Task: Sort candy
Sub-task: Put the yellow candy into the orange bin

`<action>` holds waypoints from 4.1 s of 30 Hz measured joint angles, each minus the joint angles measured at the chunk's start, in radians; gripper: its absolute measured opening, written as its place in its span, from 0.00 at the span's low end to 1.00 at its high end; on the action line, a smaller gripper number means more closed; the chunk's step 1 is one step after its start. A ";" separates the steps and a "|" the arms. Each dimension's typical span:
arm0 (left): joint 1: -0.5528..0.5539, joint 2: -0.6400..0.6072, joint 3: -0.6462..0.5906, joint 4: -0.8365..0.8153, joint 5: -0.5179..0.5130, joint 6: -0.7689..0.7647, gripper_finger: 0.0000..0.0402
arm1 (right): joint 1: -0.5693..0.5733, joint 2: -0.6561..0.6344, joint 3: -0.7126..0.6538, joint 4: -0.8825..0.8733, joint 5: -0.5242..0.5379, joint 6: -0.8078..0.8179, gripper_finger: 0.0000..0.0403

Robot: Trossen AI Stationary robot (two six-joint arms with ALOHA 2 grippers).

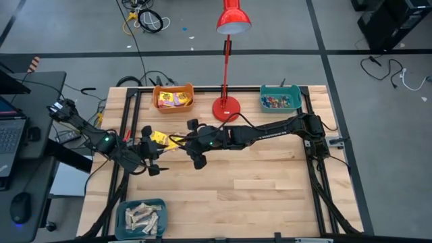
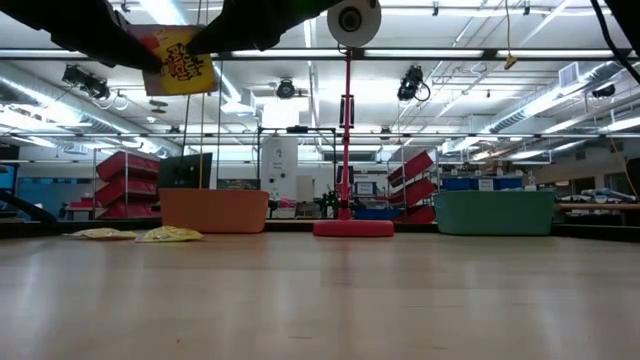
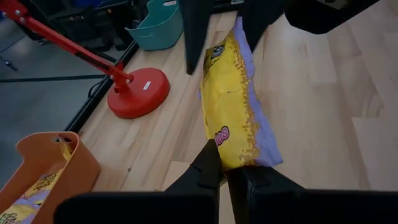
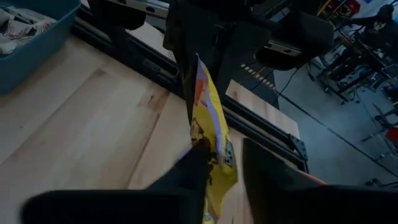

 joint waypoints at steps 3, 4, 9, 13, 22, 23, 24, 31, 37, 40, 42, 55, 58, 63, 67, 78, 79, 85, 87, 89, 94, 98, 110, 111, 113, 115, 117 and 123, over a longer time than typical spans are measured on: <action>0.000 0.000 0.000 0.000 0.001 0.000 0.05 | 0.000 0.000 0.000 -0.002 -0.001 -0.001 0.07; 0.000 0.000 0.000 0.000 0.002 0.000 0.06 | 0.000 0.000 0.000 -0.003 -0.008 -0.005 0.04; 0.000 0.000 0.000 0.001 0.002 -0.019 0.08 | -0.002 0.000 0.000 0.002 -0.019 0.024 0.02; 0.000 0.000 0.000 -0.001 0.006 -0.026 0.11 | -0.016 0.000 0.000 0.001 -0.020 0.055 0.01; 0.000 -0.009 0.000 -0.069 0.016 -0.078 0.31 | -0.067 0.000 0.000 0.001 -0.025 0.113 0.00; 0.000 -0.009 0.000 -0.086 0.016 -0.084 0.32 | -0.075 0.000 0.000 0.006 -0.024 0.113 0.00; 0.000 -0.009 0.000 -0.106 0.016 -0.099 0.34 | -0.087 0.000 0.000 0.013 -0.023 0.113 0.00; 0.000 -0.009 0.000 -0.235 0.016 -0.207 0.35 | -0.208 -0.002 0.000 0.085 -0.042 0.209 0.00; 0.000 -0.009 0.000 -0.268 0.016 -0.233 0.35 | -0.346 0.004 0.001 0.161 -0.227 0.392 0.00; 0.000 -0.009 0.000 -0.269 0.004 -0.233 0.35 | -0.396 0.020 0.002 0.210 -0.274 0.439 0.00; 0.000 -0.009 0.000 -0.269 -0.007 -0.233 0.35 | -0.424 0.027 0.000 0.218 -0.313 0.463 0.00; 0.000 -0.016 0.008 -0.284 -0.240 -0.222 0.35 | -0.466 0.163 0.000 0.510 -0.159 0.567 0.00; 0.000 -0.020 0.025 -0.287 -0.301 -0.203 0.35 | -0.467 0.173 0.001 0.551 -0.108 0.635 0.00; 0.000 -0.023 0.066 -0.286 -0.440 -0.155 0.35 | -0.460 0.173 0.000 0.549 -0.051 0.703 0.00; 0.000 -0.024 0.094 -0.286 -0.552 -0.134 0.35 | -0.448 0.173 0.000 0.524 -0.046 0.698 0.00; 0.000 -0.027 0.118 -0.281 -0.611 -0.134 0.35 | -0.418 0.219 0.001 0.558 0.009 0.628 0.00; 0.000 -0.027 0.118 -0.280 -0.609 -0.134 0.35 | -0.417 0.223 0.000 0.547 0.009 0.637 0.00; 0.000 -0.027 0.118 -0.276 -0.603 -0.131 0.35 | -0.421 0.278 0.002 0.595 0.008 0.711 0.00; 0.000 -0.026 0.118 -0.276 -0.601 -0.131 0.35 | -0.427 0.288 0.002 0.586 0.008 0.741 0.00; 0.000 -0.027 0.118 -0.276 -0.600 -0.131 0.35 | -0.432 0.288 0.001 0.571 0.008 0.752 0.00; 0.000 -0.026 0.118 -0.276 -0.594 -0.130 0.35 | -0.443 0.287 0.002 0.572 0.010 0.763 0.00; 0.000 -0.026 0.118 -0.277 -0.592 -0.130 0.35 | -0.446 0.286 0.002 0.552 0.008 0.789 0.00; 0.000 -0.026 0.118 -0.277 -0.585 -0.132 0.35 | -0.446 0.286 0.002 0.476 0.008 0.783 0.03; 0.000 -0.026 0.118 -0.277 -0.585 -0.132 0.35 | -0.446 0.286 0.002 0.467 0.008 0.786 0.05; 0.000 -0.026 0.118 -0.277 -0.585 -0.133 0.35 | -0.446 0.286 0.002 0.448 0.008 0.791 0.08; 0.000 -0.026 0.118 -0.277 -0.585 -0.134 0.35 | -0.446 0.286 0.002 0.442 0.008 0.791 0.11; 0.000 -0.026 0.118 -0.277 -0.585 -0.134 0.35 | -0.446 0.286 0.002 0.447 0.008 0.793 0.14; 0.000 -0.026 0.118 -0.277 -0.585 -0.135 0.35 | -0.446 0.286 0.002 0.448 0.008 0.793 0.20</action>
